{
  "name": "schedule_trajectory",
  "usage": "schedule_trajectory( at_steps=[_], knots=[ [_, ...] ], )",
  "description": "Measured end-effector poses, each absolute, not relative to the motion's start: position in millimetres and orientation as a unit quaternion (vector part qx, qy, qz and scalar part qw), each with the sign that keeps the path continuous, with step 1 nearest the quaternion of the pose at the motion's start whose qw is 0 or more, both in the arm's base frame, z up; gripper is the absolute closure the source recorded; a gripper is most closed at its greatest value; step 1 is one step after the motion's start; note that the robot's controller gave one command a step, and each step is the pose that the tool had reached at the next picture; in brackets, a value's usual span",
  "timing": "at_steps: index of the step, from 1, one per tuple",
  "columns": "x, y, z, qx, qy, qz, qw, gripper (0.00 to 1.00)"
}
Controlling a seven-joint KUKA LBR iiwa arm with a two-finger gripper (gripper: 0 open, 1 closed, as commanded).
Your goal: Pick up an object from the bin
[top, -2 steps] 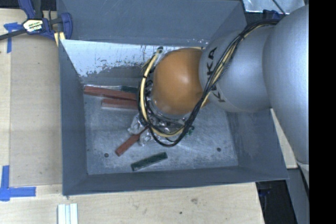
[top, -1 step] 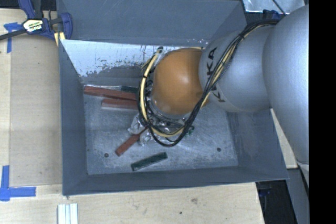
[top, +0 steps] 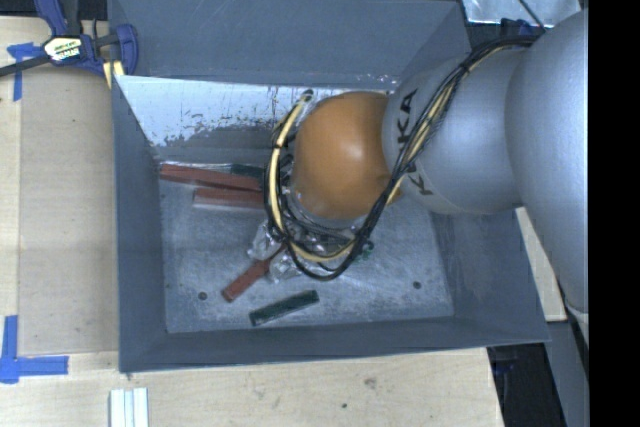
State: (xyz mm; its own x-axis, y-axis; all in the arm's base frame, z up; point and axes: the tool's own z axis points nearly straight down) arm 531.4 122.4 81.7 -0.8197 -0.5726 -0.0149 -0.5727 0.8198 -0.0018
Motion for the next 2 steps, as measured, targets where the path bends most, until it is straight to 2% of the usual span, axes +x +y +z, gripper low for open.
schedule_trajectory(
  at_steps=[1,2],
  knots=[
    [531.7,116.8,120.3,-0.307,0.952,0.0,0.004,1.0],
    [535.6,99.1,211.5,-0.307,0.952,0.0,0.001,1.0]
  ],
)
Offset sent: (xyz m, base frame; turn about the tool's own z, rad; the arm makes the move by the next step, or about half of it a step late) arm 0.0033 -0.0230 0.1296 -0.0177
